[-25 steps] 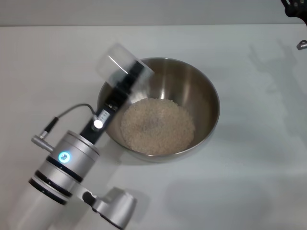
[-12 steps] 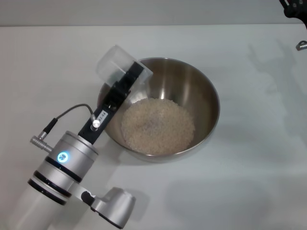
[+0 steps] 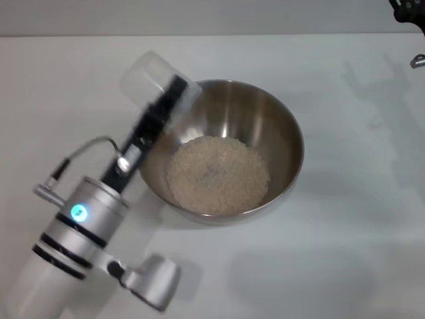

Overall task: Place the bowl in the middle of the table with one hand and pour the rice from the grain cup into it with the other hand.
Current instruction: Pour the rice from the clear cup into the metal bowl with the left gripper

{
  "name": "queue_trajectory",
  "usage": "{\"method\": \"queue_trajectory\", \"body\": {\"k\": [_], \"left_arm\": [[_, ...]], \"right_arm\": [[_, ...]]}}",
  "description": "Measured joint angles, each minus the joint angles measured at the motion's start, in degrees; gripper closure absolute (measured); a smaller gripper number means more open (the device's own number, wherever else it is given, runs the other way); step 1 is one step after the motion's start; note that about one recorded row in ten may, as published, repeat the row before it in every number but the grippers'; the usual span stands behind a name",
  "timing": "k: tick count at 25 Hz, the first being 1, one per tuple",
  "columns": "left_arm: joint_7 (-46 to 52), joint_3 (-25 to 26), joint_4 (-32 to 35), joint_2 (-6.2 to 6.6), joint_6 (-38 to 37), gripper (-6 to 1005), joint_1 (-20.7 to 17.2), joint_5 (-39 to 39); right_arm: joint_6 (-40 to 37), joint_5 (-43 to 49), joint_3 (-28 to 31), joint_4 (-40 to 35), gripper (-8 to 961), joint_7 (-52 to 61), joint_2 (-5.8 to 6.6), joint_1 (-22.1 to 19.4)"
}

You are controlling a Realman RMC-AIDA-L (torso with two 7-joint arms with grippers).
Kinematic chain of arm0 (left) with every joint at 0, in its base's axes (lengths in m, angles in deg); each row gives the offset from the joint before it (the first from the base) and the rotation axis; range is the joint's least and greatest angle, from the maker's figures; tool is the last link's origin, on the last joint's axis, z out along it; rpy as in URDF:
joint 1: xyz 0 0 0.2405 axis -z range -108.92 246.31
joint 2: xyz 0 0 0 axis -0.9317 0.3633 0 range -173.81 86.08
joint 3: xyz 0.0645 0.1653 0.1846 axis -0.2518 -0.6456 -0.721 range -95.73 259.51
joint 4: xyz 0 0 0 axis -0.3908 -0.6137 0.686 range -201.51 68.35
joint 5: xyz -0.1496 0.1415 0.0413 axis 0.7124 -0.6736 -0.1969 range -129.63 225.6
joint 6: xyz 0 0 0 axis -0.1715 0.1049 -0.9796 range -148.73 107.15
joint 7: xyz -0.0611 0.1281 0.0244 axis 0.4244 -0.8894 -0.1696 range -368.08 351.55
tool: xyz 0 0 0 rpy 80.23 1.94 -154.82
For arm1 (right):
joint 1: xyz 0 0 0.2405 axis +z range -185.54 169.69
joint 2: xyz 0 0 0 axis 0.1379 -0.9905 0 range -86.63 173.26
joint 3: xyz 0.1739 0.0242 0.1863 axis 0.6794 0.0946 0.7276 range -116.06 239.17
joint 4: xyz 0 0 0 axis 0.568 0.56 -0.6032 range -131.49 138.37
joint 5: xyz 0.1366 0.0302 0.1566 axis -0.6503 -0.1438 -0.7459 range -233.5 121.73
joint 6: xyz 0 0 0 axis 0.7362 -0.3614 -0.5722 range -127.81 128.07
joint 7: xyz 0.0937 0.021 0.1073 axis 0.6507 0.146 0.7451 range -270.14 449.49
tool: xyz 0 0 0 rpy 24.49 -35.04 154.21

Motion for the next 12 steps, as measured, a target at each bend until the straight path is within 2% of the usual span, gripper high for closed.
{"method": "queue_trajectory", "body": {"k": [3, 6, 12], "left_arm": [[-0.95, -3.05, 0.33, -0.04, 1.13, 961, -0.19, -0.74], [-1.69, -0.56, 0.49, -0.01, 0.24, 960, -0.39, -0.50], [-3.16, -1.45, 0.89, -0.02, 0.15, 959, -0.68, -1.21]], "right_arm": [[0.01, 0.00, -0.20, -0.08, 128, 0.00, -0.01, -0.04], [0.01, 0.00, -0.01, -0.08, 128, 0.00, -0.04, -0.23], [0.00, 0.00, -0.03, -0.25, 128, 0.02, -0.10, -0.31]]}}
